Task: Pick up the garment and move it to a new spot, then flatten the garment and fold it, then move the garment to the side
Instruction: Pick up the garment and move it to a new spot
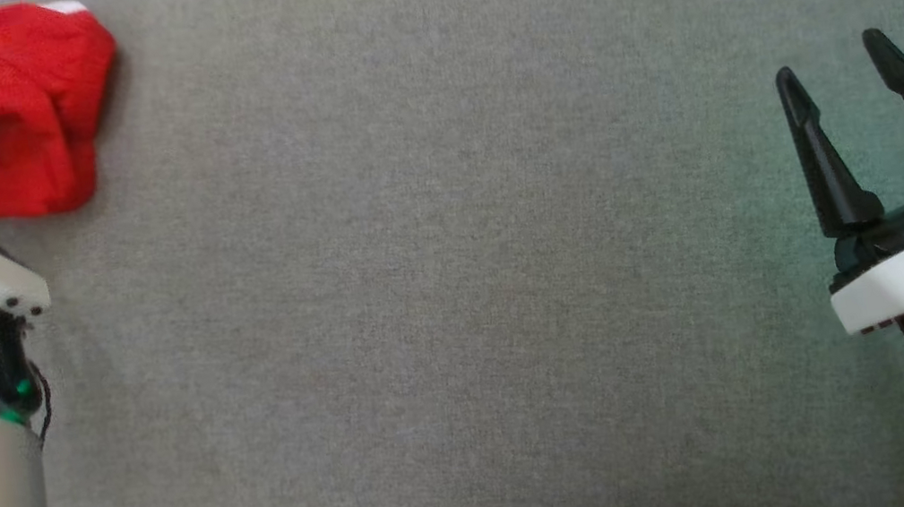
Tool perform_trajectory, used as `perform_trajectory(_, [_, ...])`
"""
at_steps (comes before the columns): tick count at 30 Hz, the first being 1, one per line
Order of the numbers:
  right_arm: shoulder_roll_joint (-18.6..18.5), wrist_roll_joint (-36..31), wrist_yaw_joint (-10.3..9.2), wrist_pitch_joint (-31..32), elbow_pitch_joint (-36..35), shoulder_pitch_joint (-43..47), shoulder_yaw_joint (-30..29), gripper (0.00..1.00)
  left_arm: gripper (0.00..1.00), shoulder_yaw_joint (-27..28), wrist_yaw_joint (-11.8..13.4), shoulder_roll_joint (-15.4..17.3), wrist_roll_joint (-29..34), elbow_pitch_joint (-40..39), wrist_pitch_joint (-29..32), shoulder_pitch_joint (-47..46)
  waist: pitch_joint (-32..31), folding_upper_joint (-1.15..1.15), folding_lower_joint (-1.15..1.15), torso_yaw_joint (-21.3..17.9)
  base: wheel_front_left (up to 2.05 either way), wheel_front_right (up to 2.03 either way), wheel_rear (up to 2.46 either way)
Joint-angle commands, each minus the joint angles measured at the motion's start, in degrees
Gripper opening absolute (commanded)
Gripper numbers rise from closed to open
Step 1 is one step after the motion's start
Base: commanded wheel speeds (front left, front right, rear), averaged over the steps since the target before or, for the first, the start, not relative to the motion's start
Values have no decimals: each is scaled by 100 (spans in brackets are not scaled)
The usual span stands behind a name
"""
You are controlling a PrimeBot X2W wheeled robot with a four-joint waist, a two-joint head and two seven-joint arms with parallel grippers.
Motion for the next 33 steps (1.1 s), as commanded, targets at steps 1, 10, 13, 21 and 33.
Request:
perform_trajectory(1, [34, 5, 39, -64, -158, -10, 61, 100, 0, 249, 49, 323, 125, -352, -69, 183, -166, 0, 0, 43, 0, 0, 0])
perform_trajectory(10, [325, 97, 39, -410, 241, 270, -69, 100, 0, 605, 159, -131, 805, -2644, -70, 1740, -1079, 0, 0, -8, 0, 0, 0])
perform_trajectory(13, [409, 131, 39, -489, 348, 407, -99, 100, 0, 590, 210, -246, 964, -3326, -70, 2258, -1357, 0, 0, -72, 0, 0, 0])
perform_trajectory(21, [602, 178, 39, -663, 541, 814, -159, 100, 0, 337, 397, -375, 1206, -4752, 139, 3400, -2033, 0, 0, -353, 0, 0, 0])
perform_trajectory(33, [648, 373, 39, -1109, 1085, 762, 267, 100, 0, -403, 290, -630, 1300, -5572, 636, 3809, -2248, 0, 0, -1170, 0, 0, 0])
